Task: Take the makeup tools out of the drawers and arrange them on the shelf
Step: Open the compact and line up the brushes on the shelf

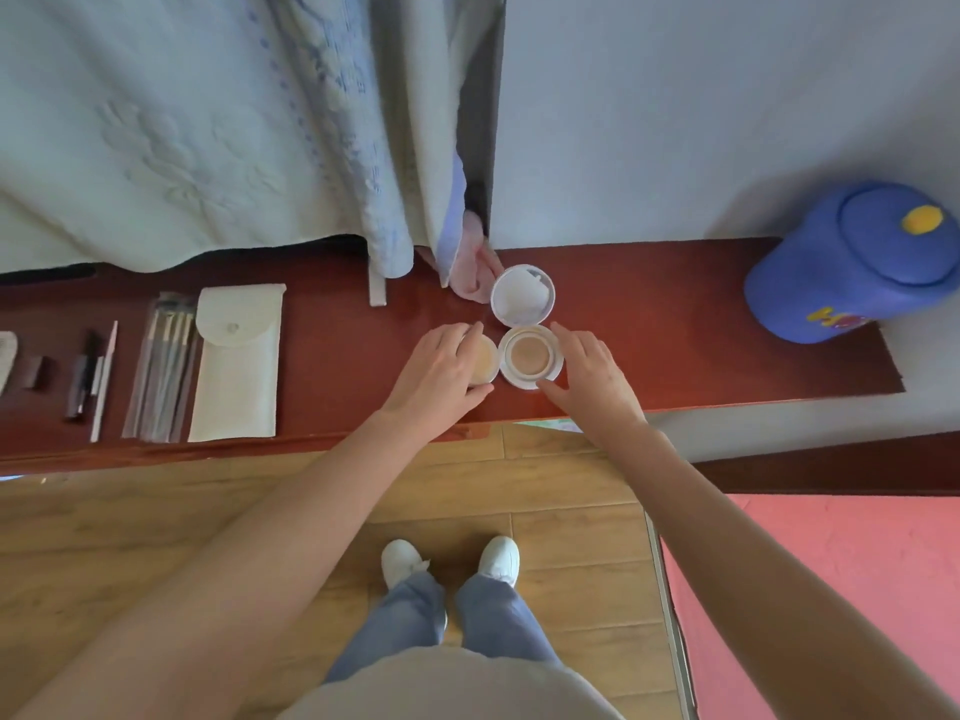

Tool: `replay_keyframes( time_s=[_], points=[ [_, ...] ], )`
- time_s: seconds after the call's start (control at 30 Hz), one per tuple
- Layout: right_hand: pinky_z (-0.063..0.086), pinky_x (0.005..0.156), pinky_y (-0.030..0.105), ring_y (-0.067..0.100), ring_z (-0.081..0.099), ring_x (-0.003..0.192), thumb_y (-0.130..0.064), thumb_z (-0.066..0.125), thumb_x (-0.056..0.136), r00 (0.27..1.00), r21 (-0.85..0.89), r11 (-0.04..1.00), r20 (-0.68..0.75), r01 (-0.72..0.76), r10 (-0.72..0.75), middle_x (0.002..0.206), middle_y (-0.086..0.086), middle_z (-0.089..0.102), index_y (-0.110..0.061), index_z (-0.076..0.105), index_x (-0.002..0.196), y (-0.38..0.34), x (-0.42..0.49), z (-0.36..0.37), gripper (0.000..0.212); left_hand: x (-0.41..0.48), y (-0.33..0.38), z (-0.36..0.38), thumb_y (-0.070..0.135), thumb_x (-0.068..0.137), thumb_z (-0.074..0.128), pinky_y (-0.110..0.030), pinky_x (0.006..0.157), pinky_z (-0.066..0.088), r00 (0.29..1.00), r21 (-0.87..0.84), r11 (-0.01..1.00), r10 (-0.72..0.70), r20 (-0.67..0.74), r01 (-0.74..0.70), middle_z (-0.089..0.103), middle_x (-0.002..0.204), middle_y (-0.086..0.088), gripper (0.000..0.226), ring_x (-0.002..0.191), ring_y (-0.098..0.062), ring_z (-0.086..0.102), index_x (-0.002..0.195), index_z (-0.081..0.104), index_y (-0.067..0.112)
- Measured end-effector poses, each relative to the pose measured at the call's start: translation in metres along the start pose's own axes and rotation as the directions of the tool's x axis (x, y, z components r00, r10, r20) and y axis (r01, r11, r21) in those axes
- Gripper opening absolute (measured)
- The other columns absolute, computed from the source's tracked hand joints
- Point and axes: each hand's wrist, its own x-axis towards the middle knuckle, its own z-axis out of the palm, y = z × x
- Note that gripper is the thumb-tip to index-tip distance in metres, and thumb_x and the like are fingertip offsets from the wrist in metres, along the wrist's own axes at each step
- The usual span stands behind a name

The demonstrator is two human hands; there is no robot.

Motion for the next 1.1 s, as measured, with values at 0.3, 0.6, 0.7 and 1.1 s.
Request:
replay_keyframes(
  time_s=[0.3, 0.6, 0.7, 1.1],
  points=[
    [0.052, 0.081, 0.038, 0.032, 0.059, 0.099, -0.012, 0.078, 0.072, 0.975, 0.099, 0.972, -0.080, 0.214, -0.207, 0.109, 0.013, 0.058, -0.006, 0.052, 0.129, -0.081, 0.007, 0.054, 0.063, -0.063, -0.078, -0.016, 0.030, 0.075, 0.076, -0.038, 0.095, 0.047, 0.987, 0.004, 0.988, -0.157, -0.042, 0.157, 0.057, 0.122, -0.017, 0.071, 0.110, -0.032, 0.055, 0.131, 0.048, -0.004],
    [0.051, 0.085, 0.040, 0.033, 0.056, 0.106, -0.011, 0.073, 0.078, 0.969, 0.137, 0.959, -0.067, 0.247, -0.240, 0.113, 0.016, 0.057, -0.004, 0.051, 0.130, -0.159, 0.030, 0.087, 0.056, -0.104, -0.143, -0.032, 0.033, 0.081, 0.069, -0.038, 0.097, 0.046, 0.962, 0.004, 0.963, -0.270, -0.030, 0.271, 0.051, 0.130, -0.015, 0.070, 0.120, -0.029, 0.048, 0.137, 0.041, 0.000],
    [0.050, 0.086, 0.037, 0.032, 0.055, 0.108, -0.012, 0.072, 0.079, 0.973, 0.129, 0.965, -0.062, 0.228, -0.222, 0.114, 0.015, 0.056, -0.005, 0.051, 0.130, -0.171, 0.034, 0.091, 0.056, -0.108, -0.155, -0.033, 0.033, 0.082, 0.069, -0.039, 0.097, 0.048, 0.964, -0.008, 0.964, -0.266, -0.014, 0.266, 0.051, 0.129, -0.016, 0.071, 0.119, -0.030, 0.049, 0.137, 0.041, -0.001],
    [0.050, 0.089, 0.039, 0.032, 0.055, 0.110, -0.020, 0.069, 0.083, 0.981, 0.094, 0.977, -0.059, 0.191, -0.186, 0.119, 0.014, 0.056, -0.003, 0.051, 0.128, -0.180, 0.028, 0.090, 0.051, -0.111, -0.164, -0.037, 0.040, 0.083, 0.064, -0.036, 0.101, 0.043, 0.974, 0.002, 0.976, -0.219, -0.059, 0.220, 0.052, 0.127, -0.017, 0.069, 0.119, -0.029, 0.050, 0.135, 0.044, -0.002]
  ],
)
